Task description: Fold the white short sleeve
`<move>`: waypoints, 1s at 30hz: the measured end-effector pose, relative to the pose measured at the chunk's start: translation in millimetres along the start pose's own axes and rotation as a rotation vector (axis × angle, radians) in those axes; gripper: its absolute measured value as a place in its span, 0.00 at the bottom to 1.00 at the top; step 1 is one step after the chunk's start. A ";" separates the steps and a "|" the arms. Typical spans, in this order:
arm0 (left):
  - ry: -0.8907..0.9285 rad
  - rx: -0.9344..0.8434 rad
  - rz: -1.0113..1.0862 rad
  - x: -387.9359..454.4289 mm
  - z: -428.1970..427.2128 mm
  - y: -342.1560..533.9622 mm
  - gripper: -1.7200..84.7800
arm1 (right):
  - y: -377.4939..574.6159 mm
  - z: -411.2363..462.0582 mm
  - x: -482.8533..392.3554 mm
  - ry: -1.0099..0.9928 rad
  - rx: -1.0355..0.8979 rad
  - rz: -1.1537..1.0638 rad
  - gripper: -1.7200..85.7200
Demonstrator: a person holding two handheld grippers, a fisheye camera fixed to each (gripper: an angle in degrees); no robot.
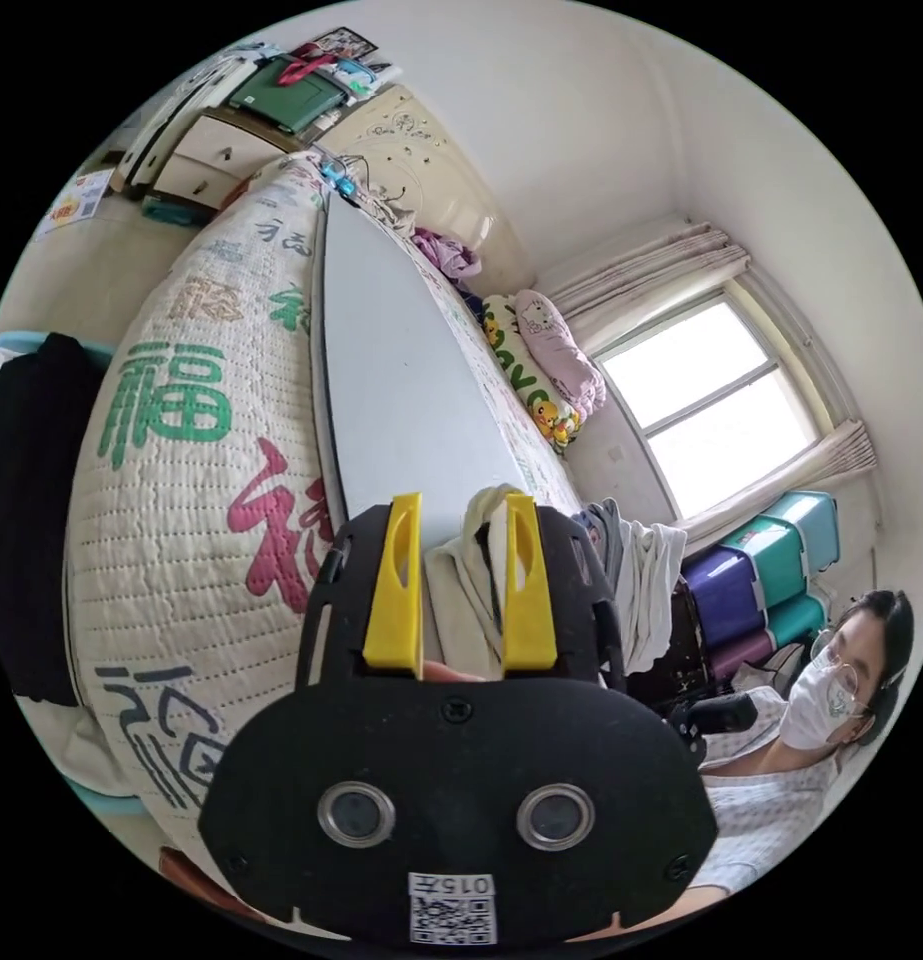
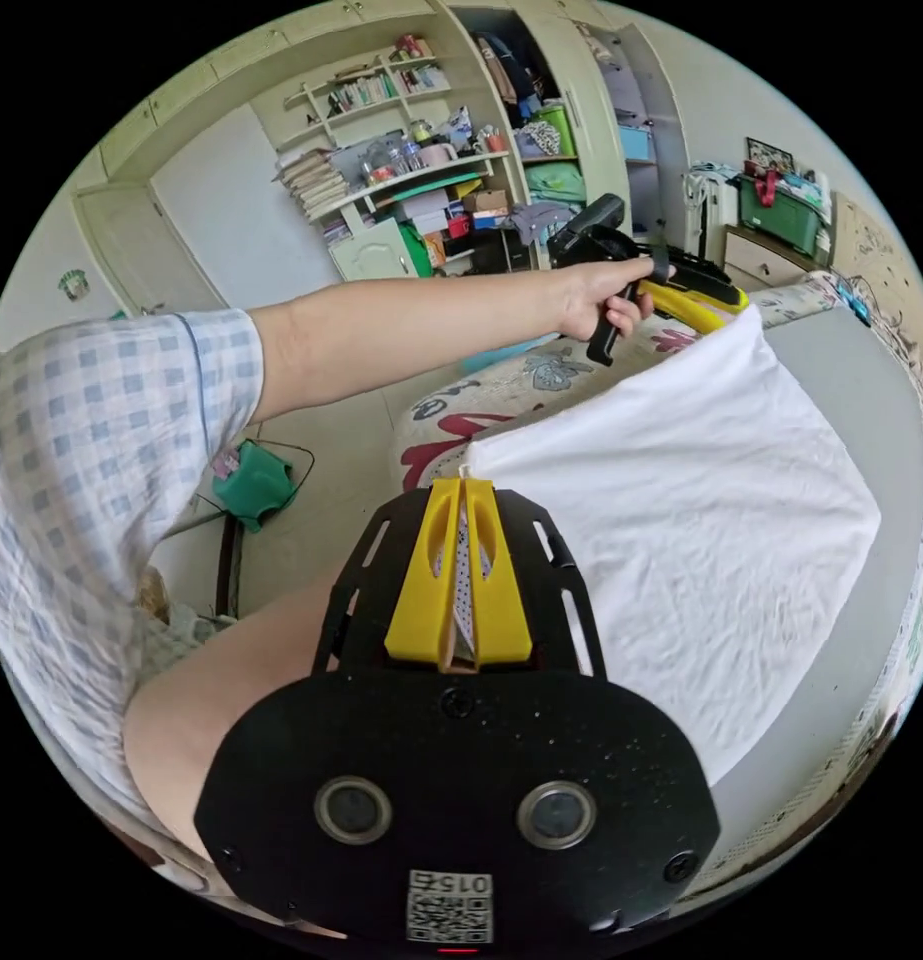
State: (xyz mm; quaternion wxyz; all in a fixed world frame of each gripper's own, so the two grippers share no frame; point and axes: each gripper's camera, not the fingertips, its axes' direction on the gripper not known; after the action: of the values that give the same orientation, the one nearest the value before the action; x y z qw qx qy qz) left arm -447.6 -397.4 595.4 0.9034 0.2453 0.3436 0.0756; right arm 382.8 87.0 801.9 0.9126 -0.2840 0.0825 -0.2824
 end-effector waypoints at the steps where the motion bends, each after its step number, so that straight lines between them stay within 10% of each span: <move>1: 0.016 -0.013 0.011 4.3 2.8 -1.2 0.14 | -6.9 9.5 -1.3 0.019 -0.032 -0.013 0.02; 8: -0.127 -0.031 0.054 19.6 3.1 -4.6 0.02 | -25.9 50.6 12.2 0.027 -0.151 0.027 0.02; 22: -0.433 -0.103 0.061 63.5 10.1 10.1 0.09 | -18.7 39.1 29.9 -0.245 -0.227 -0.062 0.08; 30: -0.460 -0.025 0.157 145.3 -70.7 130.0 0.12 | 81.4 -71.3 60.7 0.255 0.057 0.228 0.13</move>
State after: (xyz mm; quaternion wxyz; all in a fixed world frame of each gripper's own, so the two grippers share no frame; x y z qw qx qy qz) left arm -380.6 -212.5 529.5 0.9522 0.2707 0.1074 0.0922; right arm 448.9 74.5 697.7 0.9284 -0.2087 0.2215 -0.2131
